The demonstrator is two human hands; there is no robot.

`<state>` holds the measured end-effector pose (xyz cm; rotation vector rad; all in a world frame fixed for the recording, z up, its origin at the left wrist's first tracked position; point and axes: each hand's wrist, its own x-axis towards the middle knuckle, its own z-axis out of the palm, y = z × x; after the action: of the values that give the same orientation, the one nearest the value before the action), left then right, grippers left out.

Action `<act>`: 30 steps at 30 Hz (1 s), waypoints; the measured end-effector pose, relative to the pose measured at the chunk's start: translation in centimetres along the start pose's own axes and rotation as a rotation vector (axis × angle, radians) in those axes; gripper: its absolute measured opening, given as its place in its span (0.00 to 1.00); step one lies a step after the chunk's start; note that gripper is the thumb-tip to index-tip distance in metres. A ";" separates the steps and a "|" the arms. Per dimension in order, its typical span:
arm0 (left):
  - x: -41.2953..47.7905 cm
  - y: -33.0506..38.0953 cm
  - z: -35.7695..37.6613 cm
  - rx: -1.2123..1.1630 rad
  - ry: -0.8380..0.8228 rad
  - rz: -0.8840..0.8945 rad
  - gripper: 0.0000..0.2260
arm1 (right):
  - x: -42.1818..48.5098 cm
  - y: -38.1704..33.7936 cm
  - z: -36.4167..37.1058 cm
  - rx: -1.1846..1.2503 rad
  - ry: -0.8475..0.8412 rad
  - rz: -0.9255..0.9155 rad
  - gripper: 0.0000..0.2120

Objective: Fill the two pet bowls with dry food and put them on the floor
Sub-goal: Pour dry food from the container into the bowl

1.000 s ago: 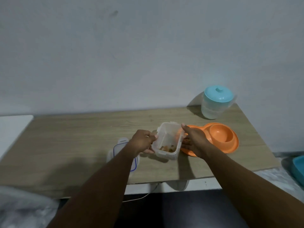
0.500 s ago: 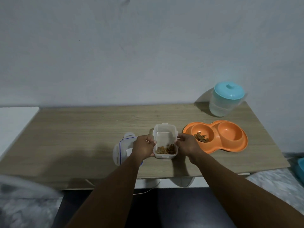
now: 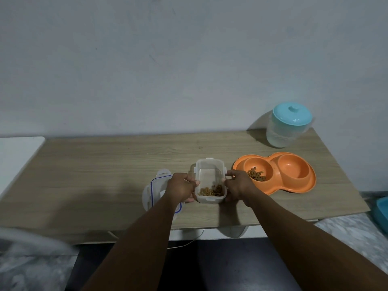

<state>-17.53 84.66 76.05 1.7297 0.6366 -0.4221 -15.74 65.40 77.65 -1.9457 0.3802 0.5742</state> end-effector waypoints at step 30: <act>-2.7 8.6 6.3 0.527 0.160 0.432 0.09 | -3.9 0.0 -11.5 -0.066 0.174 -0.161 0.09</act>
<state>-14.03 76.67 82.67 2.3536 0.2530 -0.1494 -16.41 55.07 83.91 -2.0749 0.3127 0.3175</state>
